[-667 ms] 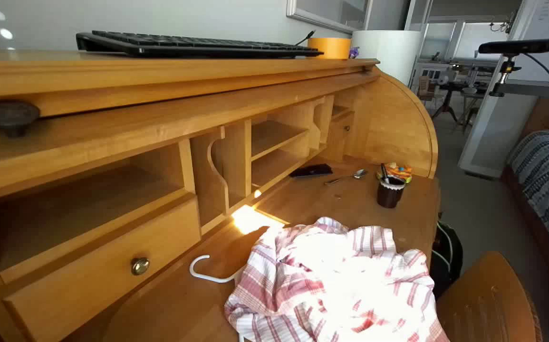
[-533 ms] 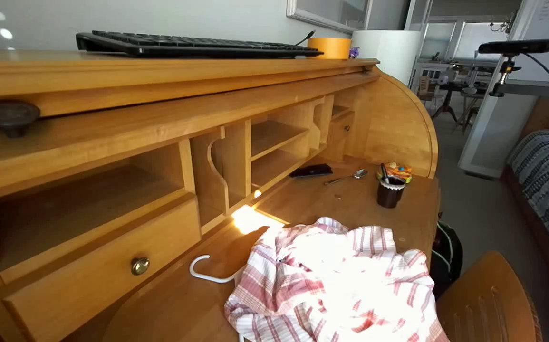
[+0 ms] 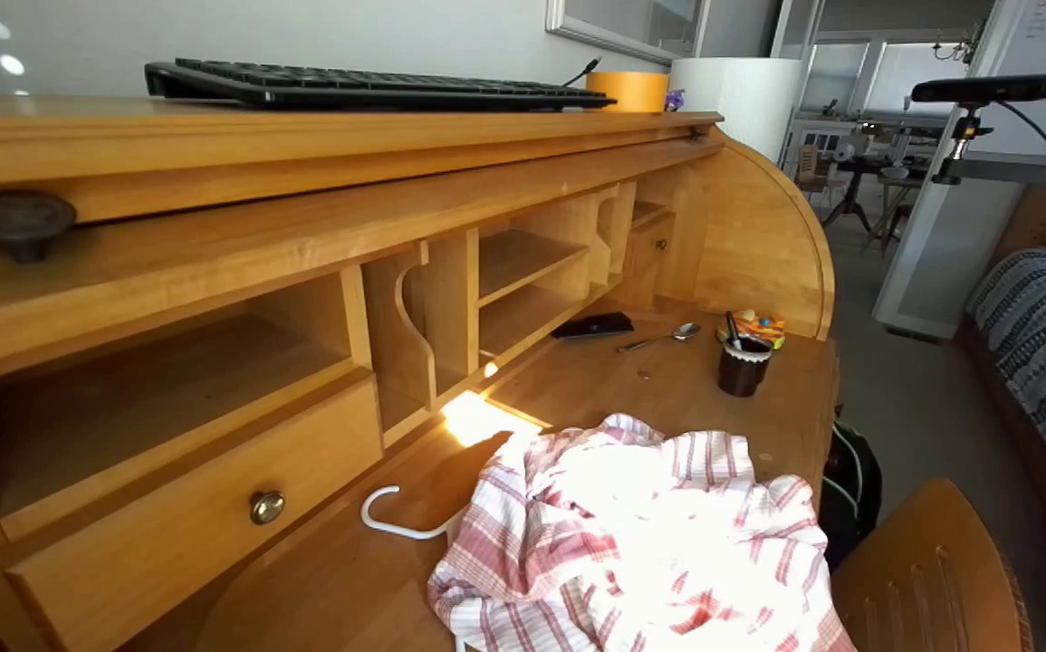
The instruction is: Press the button on the computer keyboard
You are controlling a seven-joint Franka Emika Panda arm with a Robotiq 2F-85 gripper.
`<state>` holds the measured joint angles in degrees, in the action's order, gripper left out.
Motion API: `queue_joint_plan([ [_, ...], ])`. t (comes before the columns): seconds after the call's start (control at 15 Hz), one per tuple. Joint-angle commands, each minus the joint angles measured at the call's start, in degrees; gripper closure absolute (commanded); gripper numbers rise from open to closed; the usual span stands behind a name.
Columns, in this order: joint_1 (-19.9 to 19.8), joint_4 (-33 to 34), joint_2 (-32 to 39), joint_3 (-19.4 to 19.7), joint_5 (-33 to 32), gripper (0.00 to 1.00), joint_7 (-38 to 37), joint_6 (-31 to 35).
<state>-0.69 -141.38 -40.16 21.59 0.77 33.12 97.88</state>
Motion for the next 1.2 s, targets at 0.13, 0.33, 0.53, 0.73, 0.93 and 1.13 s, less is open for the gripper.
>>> queue_joint_plan([
  [0.13, -0.5, 0.9, 1.5, -1.7, 1.2, 0.0, -0.2, 0.0],
  [0.33, 2.1, 4.0, 3.2, -4.5, 5.0, 0.0, -1.2, 0.1],
  [0.53, 5.3, 9.2, 6.7, -8.4, 9.9, 0.0, -2.1, 2.6],
  [0.73, 7.4, 16.0, 12.9, -12.4, 12.1, 0.0, -5.4, 6.9],
  [0.93, 8.2, 24.1, 19.6, -15.6, 14.0, 0.0, -9.6, 10.4],
  [1.13, 7.7, 32.0, 25.3, -17.9, 14.4, 0.0, -13.5, 13.5],
])
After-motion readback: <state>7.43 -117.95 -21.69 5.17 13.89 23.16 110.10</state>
